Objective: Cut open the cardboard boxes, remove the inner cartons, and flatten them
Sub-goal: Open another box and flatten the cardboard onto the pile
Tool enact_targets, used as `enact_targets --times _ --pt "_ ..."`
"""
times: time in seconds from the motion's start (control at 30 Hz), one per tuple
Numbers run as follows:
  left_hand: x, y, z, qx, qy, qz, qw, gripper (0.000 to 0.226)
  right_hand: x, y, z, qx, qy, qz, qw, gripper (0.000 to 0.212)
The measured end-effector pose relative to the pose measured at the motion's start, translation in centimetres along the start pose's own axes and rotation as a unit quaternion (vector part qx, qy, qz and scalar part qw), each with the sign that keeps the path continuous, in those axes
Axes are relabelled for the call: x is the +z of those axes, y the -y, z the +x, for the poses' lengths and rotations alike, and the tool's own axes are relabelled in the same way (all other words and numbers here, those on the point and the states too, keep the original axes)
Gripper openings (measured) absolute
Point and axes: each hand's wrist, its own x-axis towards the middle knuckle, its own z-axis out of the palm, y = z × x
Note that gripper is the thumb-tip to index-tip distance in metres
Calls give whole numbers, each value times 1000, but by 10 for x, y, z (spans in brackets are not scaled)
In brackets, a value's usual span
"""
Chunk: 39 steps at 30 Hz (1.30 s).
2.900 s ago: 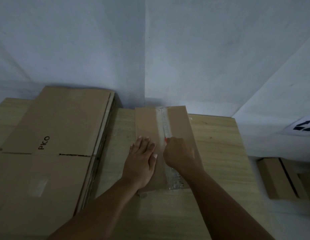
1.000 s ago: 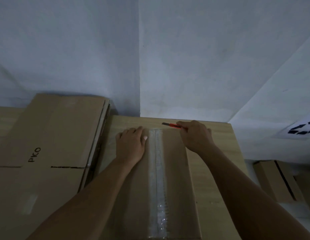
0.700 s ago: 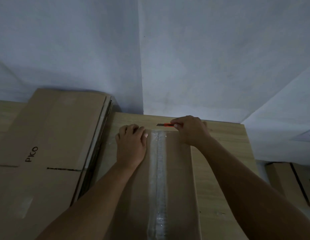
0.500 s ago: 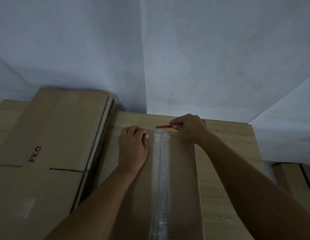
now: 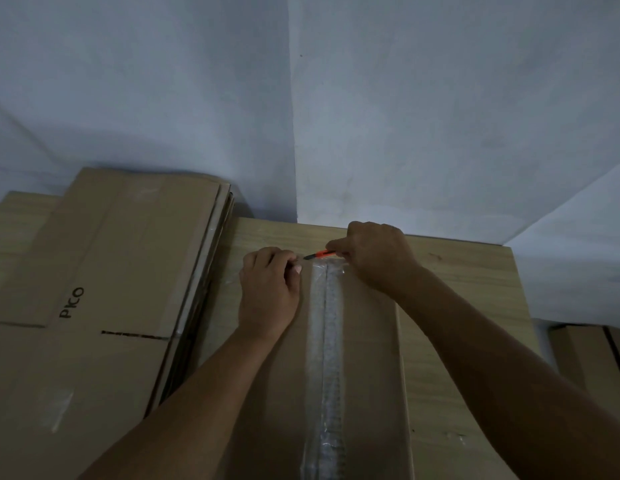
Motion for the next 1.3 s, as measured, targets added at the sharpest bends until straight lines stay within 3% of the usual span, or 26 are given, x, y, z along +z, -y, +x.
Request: enact_targets --times 0.33,0.7,1.0,1.07,1.17,1.3 --pt "1 -2 -1 18 -12 32 999 24 -5 0 -11 -111 21 -121 986 43" --pt "-2 -1 -2 29 -8 51 998 25 -23 -33 -32 -37 85 -131 987 46" --pt "-4 -3 0 35 -3 59 998 25 -25 -60 -46 21 93 -143 985 49" --pt "-4 -4 0 35 -3 64 997 25 -21 -67 -53 34 85 -125 988 48" --pt "-5 -4 0 42 0 66 997 25 -6 -66 -71 62 13 -16 998 45" --pt "-5 -6 0 37 20 84 996 28 17 -46 -93 166 -48 152 973 54"
